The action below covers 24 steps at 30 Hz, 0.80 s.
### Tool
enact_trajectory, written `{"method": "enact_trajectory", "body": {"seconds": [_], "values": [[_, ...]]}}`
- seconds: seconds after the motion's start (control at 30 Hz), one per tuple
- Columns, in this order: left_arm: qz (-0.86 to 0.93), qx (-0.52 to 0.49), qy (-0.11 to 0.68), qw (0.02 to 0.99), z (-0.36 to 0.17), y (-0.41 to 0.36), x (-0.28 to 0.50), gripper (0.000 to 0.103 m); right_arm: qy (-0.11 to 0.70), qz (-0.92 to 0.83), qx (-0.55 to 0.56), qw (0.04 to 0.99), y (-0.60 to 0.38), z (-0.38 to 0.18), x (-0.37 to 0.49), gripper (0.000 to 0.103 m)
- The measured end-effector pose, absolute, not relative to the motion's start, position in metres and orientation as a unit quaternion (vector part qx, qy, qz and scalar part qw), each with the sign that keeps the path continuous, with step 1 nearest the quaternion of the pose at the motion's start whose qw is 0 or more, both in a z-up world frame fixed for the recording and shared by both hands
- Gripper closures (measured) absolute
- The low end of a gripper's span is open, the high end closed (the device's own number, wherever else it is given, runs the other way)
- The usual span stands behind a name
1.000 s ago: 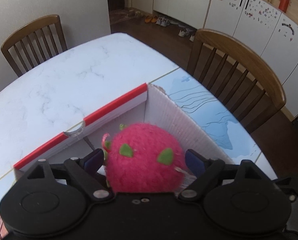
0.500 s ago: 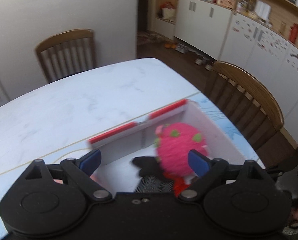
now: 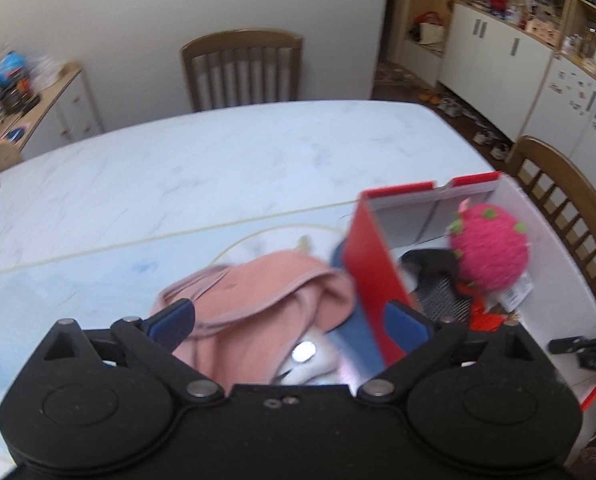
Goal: Organize objects
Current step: 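Release the plush onto the tissue pack and withdraw the left gripper, then grasp the pink towel with the left gripper and lift it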
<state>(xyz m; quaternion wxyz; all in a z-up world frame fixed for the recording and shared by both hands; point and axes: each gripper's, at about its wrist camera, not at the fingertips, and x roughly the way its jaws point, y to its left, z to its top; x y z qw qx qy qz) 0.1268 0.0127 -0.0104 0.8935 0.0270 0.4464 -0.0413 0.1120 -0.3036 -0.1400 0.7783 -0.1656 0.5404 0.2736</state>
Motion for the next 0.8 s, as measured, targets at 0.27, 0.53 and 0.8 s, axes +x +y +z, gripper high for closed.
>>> {"method": "enact_trajectory", "body": {"seconds": [0.27, 0.53, 0.8], "values": [[0.000, -0.008, 0.456, 0.890, -0.028, 0.049, 0.119, 0.001, 0.548, 0.266, -0.167, 0.776, -0.303, -0.142, 0.112, 0.098], [0.008, 0.006, 0.472, 0.881, -0.052, 0.072, 0.140, 0.001, 0.552, 0.258, -0.174, 0.773, -0.301, -0.144, 0.110, 0.098], [0.013, 0.015, 0.494, 0.869, -0.084, 0.089, 0.171, 0.001, 0.558, 0.244, -0.176, 0.773, -0.299, -0.148, 0.109, 0.098]]}}
